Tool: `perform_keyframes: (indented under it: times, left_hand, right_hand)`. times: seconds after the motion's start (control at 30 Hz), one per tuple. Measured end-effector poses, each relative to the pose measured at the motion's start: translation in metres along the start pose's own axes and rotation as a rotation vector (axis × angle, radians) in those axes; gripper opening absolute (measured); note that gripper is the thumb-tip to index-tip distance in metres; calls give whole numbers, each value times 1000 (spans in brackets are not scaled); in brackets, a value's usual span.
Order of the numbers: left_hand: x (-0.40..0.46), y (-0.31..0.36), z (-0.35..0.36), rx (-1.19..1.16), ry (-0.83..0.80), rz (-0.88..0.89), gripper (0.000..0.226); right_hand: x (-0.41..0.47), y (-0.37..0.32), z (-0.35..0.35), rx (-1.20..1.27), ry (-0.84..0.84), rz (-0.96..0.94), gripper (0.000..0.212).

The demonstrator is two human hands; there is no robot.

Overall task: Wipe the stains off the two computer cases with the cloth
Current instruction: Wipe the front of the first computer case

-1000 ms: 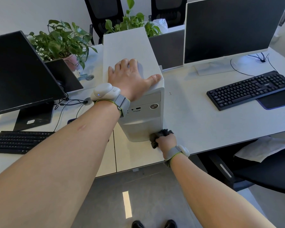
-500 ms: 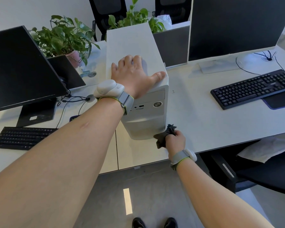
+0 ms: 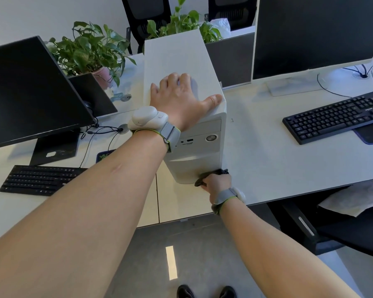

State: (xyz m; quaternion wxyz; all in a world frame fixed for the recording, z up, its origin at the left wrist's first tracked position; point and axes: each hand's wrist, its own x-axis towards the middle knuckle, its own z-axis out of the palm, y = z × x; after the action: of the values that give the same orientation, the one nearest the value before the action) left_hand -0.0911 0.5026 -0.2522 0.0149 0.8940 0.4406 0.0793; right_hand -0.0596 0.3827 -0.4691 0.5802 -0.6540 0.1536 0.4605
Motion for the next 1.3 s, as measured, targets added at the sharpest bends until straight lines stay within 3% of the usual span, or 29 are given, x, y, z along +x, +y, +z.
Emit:
perform_keyframes:
  times: [0.1, 0.33, 0.43, 0.53, 0.67, 0.8, 0.9, 1.03, 1.3]
  left_hand:
    - [0, 0, 0, -4, 9, -1, 93]
    - [0, 0, 0, 2, 7, 4, 96]
    - [-1, 0, 0, -1, 10, 3, 95]
    - [-1, -1, -1, 4, 12, 1, 95]
    - [0, -1, -1, 6, 4, 3, 96]
    - [0, -1, -1, 9, 5, 6, 96]
    - [0, -1, -1, 21, -2, 10, 97]
    - [-1, 0, -1, 41, -12, 6, 100]
    - [-1, 0, -1, 38, -8, 4, 97]
  right_hand:
    - [-28, -9, 2, 106, -96, -61, 32]
    - [-49, -12, -17, 66, -173, -400, 47]
    - [-19, 7, -21, -34, -88, -273, 56]
    - [25, 33, -12, -149, 8, -139, 51]
    - [51, 42, 3, -309, 24, -71, 58]
    - [79, 46, 18, -205, 51, -33, 60]
    - [21, 23, 20, -106, 72, -134, 46]
    - [-20, 8, 14, -28, 18, -312, 42]
    - [-83, -38, 9, 162, -231, -558, 31]
